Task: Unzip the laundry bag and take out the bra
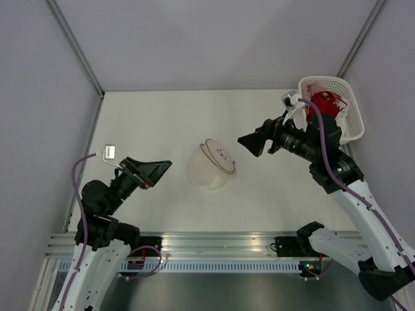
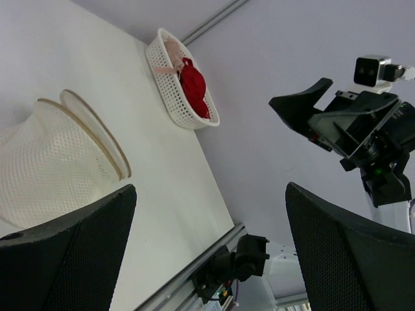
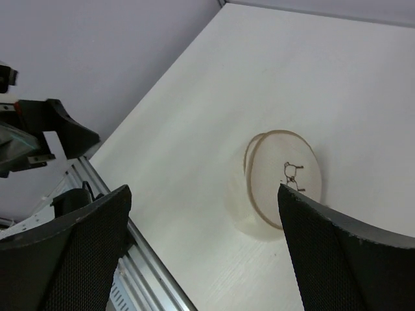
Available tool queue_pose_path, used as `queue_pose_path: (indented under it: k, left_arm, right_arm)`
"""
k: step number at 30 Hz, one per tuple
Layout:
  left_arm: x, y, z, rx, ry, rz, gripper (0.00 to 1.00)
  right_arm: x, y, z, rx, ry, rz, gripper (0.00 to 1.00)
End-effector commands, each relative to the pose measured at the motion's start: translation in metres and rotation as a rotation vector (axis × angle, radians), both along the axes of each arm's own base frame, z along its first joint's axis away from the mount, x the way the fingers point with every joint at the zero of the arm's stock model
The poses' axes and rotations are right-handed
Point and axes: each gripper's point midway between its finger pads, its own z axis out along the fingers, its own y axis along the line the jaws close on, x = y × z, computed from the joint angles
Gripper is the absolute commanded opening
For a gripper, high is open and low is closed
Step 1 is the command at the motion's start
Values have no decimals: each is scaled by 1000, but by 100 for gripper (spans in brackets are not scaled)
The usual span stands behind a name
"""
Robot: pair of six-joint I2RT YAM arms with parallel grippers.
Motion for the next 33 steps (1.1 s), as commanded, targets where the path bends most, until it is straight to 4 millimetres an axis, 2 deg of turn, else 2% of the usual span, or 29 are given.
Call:
queue_pose_path:
  k: [1, 2, 7, 11, 17, 25, 33]
  left_arm:
    - [-6, 9, 39, 37, -140, 41, 100]
    - [-6, 10, 42, 44, -146, 43, 99]
    - [-13, 10, 56, 74, -190, 35, 100]
    - [-18, 12, 67, 88, -220, 39, 100]
    - [-24, 16, 81, 94, -252, 50, 99]
    - [-25, 17, 82, 103, -255, 57, 100]
    - [-24, 18, 80, 105, -251, 61, 100]
  right_arm:
    - [-5, -28, -32, -135, 45, -105, 98]
    - [-14, -33, -23, -120, 17, -116, 98]
    - [-38, -48, -4, -81, -44, -139, 98]
    - [-46, -55, 2, -83, -51, -156, 98]
    - [-49, -57, 11, -67, -77, -160, 98]
    - [-54, -58, 24, -29, -119, -157, 98]
    - [-54, -57, 21, -24, -116, -156, 98]
